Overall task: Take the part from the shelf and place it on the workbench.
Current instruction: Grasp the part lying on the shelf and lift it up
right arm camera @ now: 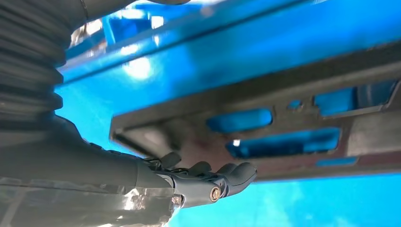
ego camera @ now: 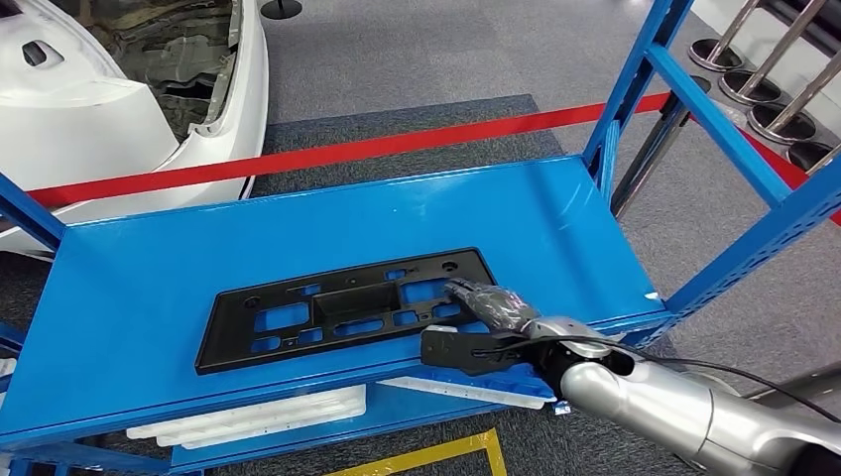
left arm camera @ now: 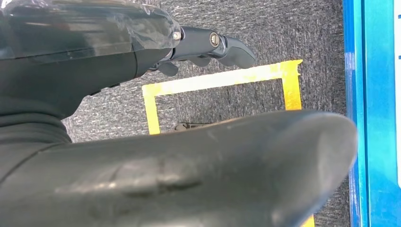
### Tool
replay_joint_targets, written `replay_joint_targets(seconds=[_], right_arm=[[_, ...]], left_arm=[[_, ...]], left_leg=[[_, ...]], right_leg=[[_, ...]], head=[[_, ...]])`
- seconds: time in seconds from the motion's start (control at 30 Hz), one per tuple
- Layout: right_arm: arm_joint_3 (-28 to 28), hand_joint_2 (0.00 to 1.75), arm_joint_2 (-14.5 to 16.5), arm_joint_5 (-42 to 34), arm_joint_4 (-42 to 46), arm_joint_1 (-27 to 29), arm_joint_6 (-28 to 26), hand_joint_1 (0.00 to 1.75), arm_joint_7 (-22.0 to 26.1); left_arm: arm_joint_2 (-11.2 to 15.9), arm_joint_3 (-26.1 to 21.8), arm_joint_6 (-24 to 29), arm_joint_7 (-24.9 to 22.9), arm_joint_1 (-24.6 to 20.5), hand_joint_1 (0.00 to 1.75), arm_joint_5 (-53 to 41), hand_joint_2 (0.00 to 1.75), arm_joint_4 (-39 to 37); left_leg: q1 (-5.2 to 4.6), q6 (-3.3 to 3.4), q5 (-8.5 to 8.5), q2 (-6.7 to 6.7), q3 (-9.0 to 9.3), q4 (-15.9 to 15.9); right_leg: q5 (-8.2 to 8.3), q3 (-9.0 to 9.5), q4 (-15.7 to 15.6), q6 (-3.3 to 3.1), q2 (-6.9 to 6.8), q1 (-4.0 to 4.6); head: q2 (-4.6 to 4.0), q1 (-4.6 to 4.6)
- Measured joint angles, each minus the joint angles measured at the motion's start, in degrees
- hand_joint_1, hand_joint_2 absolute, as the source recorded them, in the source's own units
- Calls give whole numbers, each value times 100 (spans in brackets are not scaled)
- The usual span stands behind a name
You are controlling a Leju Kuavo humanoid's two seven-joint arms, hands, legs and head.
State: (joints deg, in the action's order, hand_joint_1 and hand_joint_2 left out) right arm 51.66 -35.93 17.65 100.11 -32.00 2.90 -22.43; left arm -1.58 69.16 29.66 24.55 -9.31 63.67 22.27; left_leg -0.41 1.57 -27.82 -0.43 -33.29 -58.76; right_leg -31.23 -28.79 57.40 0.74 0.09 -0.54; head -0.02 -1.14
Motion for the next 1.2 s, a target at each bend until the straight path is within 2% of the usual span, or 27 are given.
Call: replay_joint_targets(seconds=[0.5,0.7,0.97,1.2], right_arm=[[370,175,299,2011,-664,-205,-854,0,-22],[365,175,350,2125,-766,-154,-965,0,72],[319,175,447,1827,-1026,-42,-1010,0,548],[319,175,606,1856,-1338,-47,-1009,0,737]], left_arm=[[-21,0,-1,17,1,0,-47,0,0],[-23,0,-8,-5,1,0,-88,0,0],[-24,0,-52,-48,-16,0,-212,0,0],[-25,0,-63,-53,-38,0,-238,0,0]], left_leg=[[1,-2,1,0,0,2],[2,-2,1,0,1,2],[2,-2,1,0,1,2],[2,-2,2,0,1,2]], right_leg=[[0,-1,0,0,-2,1],[0,-1,0,0,-1,1],[0,-1,0,0,-1,1],[0,0,1,0,-2,1]], head=[[0,1],[0,1],[0,1],[0,1]])
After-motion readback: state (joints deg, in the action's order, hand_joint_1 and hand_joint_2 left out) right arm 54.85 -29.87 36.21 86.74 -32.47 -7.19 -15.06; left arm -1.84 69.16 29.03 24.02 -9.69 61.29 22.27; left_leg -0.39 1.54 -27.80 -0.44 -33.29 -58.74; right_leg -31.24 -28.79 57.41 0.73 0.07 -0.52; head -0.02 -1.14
